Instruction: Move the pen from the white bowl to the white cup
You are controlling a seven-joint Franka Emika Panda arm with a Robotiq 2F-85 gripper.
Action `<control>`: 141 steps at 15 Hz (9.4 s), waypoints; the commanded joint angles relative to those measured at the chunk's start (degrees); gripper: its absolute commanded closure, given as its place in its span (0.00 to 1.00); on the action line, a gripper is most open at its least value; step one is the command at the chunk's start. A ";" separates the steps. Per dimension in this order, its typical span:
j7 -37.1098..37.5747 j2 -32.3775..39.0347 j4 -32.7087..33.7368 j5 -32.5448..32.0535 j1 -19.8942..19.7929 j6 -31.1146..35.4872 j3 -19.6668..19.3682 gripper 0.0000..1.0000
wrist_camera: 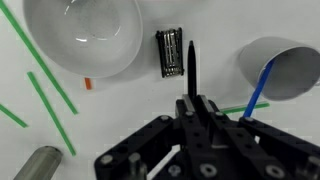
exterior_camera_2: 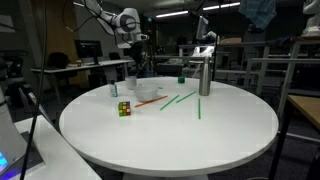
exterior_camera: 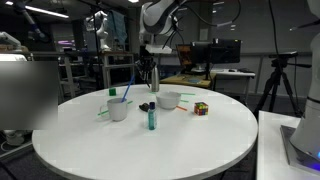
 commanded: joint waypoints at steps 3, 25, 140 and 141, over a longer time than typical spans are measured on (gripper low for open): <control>0.57 0.57 0.29 -1.29 0.91 5.09 1.11 0.98; -1.57 4.78 3.87 -0.49 3.15 6.73 3.98 0.98; -1.93 8.21 -4.54 -4.41 9.61 34.61 -2.87 0.28; -1.85 8.25 -4.51 -4.45 9.69 34.65 -2.95 0.19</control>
